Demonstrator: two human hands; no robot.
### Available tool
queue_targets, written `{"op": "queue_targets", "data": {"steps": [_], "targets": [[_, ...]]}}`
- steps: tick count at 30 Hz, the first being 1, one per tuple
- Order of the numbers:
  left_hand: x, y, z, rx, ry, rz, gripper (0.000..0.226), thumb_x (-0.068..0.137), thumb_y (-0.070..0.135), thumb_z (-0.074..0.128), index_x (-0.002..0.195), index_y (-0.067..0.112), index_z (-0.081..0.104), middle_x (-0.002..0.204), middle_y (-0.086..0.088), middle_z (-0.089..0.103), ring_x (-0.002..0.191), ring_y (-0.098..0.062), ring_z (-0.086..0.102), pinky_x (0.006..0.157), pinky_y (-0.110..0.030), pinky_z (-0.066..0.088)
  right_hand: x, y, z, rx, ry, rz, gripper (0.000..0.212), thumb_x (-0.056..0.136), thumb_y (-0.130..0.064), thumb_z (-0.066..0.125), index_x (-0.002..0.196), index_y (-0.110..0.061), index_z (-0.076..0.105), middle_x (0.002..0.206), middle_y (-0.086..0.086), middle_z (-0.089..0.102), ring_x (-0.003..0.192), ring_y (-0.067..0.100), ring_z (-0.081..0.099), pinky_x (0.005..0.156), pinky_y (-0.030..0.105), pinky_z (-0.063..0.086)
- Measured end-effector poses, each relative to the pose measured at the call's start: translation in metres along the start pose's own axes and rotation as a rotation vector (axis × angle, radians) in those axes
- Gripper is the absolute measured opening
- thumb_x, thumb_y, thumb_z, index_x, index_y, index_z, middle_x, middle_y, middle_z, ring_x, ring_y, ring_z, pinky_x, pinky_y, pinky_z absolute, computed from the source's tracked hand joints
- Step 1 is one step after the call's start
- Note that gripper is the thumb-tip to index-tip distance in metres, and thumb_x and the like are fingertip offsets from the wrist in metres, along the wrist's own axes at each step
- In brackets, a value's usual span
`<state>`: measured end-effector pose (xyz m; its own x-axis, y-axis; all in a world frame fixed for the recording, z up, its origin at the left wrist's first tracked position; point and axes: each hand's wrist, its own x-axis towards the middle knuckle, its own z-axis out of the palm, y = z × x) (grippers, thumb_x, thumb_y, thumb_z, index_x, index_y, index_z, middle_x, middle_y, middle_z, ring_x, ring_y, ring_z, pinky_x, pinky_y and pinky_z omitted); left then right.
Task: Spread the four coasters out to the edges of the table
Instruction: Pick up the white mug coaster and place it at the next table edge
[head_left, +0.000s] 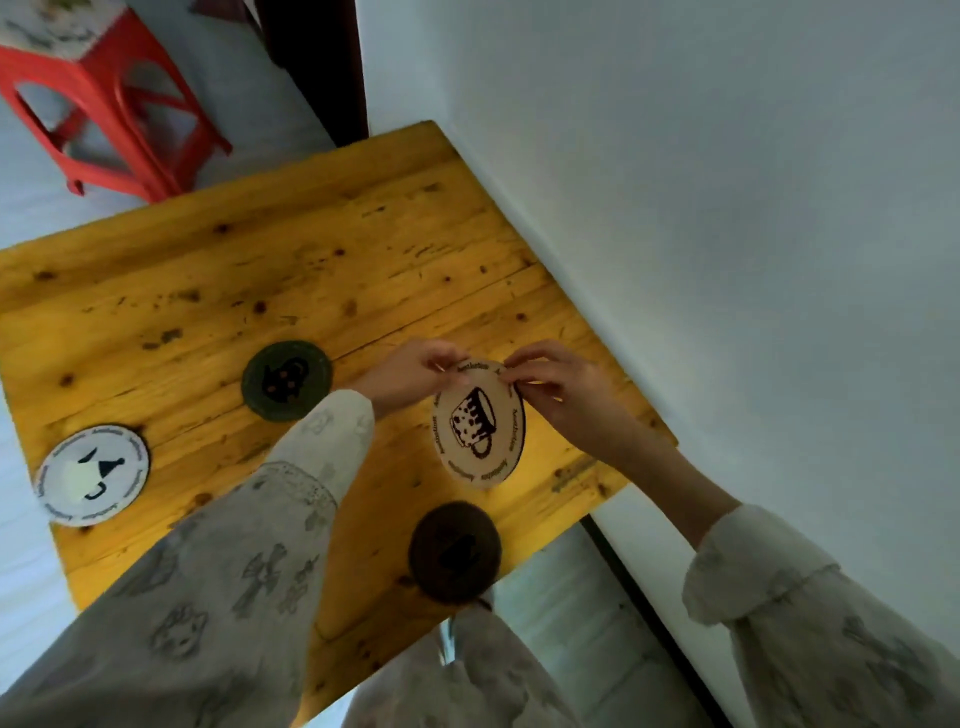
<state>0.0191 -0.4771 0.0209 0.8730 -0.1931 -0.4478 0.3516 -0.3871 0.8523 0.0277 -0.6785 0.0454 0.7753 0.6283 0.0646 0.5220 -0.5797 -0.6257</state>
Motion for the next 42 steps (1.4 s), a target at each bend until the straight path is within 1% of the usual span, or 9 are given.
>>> {"op": "queue_targets", "data": {"steps": [2,6,9,13,19,26,32,37,42], "targets": [[0.002,0.004,0.01,-0.128,0.05,-0.022,0.011,0.085,0.015,0.06,0.093,0.023,0.062,0.083,0.012,0.06,0.064,0.005,0.054,0.04,-0.003,0.039,-0.01,0.008,-0.007,0.203,0.063,0.227,0.029,0.091,-0.002,0.052,0.115,-0.011,0.064,0.112,0.006,0.062,0.098,0.008,0.058,0.087,0.01,0.048],[0.004,0.008,0.028,-0.347,0.066,-0.078,0.02,0.084,0.013,0.061,0.104,0.017,0.061,0.101,0.001,0.064,0.097,-0.019,0.06,0.069,-0.022,0.05,-0.029,0.025,-0.015,0.392,0.18,0.521,0.028,0.097,-0.023,0.043,0.115,-0.015,0.062,0.108,0.003,0.064,0.103,0.023,0.062,0.088,0.038,0.054],[0.005,0.009,0.041,-0.437,0.118,-0.134,0.033,0.084,0.011,0.061,0.116,0.009,0.055,0.109,-0.005,0.061,0.103,-0.023,0.056,0.072,-0.025,0.047,-0.041,0.034,-0.018,0.624,0.233,0.654,0.019,0.095,-0.028,0.046,0.096,-0.025,0.066,0.1,0.005,0.066,0.091,0.018,0.066,0.072,0.024,0.058],[0.007,0.013,0.055,-0.501,0.154,-0.181,0.04,0.086,0.01,0.058,0.125,0.008,0.049,0.125,-0.012,0.055,0.108,-0.025,0.054,0.077,-0.028,0.047,-0.052,0.042,-0.018,0.85,0.167,0.815,0.021,0.089,-0.015,0.059,0.107,-0.006,0.063,0.105,0.01,0.067,0.093,0.02,0.067,0.068,0.023,0.059],[0.013,0.016,0.066,-0.241,0.008,-0.107,0.053,0.083,0.01,0.062,0.13,0.018,0.04,0.126,-0.007,0.051,0.112,-0.026,0.053,0.084,-0.034,0.05,-0.038,0.043,-0.036,0.493,0.113,0.726,0.02,0.091,-0.007,0.054,0.106,-0.005,0.066,0.104,0.014,0.067,0.099,0.028,0.063,0.085,0.039,0.054],[0.035,0.046,0.051,0.038,0.053,0.231,0.021,0.091,0.018,0.053,0.112,0.014,0.056,0.099,0.001,0.063,0.094,-0.018,0.06,0.069,-0.023,0.048,-0.006,0.04,-0.059,0.305,0.17,0.623,0.022,0.088,-0.012,0.059,0.107,-0.008,0.068,0.109,0.014,0.069,0.101,0.025,0.063,0.087,0.036,0.053],[0.055,0.039,0.047,-0.405,0.176,-0.022,0.012,0.092,0.022,0.053,0.101,0.028,0.055,0.091,0.011,0.063,0.084,-0.009,0.06,0.058,-0.024,0.049,-0.01,0.059,-0.049,0.842,0.178,0.891,0.032,0.088,-0.018,0.062,0.116,-0.003,0.059,0.111,0.016,0.066,0.097,0.027,0.065,0.077,0.033,0.057],[0.087,0.027,0.051,-0.695,0.194,-0.232,0.039,0.088,0.013,0.057,0.126,0.015,0.048,0.115,-0.005,0.061,0.094,-0.023,0.061,0.064,-0.033,0.052,0.012,0.088,-0.025,1.023,0.24,1.005,0.023,0.088,-0.006,0.058,0.111,0.001,0.058,0.098,0.013,0.065,0.085,0.024,0.066,0.072,0.032,0.056],[0.146,0.006,0.051,-0.501,0.236,-0.327,0.041,0.09,0.003,0.051,0.13,0.005,0.046,0.13,-0.015,0.057,0.111,-0.027,0.059,0.083,-0.032,0.052,0.055,0.147,-0.001,0.899,0.35,1.08,0.024,0.087,-0.002,0.058,0.111,0.002,0.058,0.096,0.013,0.063,0.083,0.026,0.064,0.066,0.03,0.056]]}}
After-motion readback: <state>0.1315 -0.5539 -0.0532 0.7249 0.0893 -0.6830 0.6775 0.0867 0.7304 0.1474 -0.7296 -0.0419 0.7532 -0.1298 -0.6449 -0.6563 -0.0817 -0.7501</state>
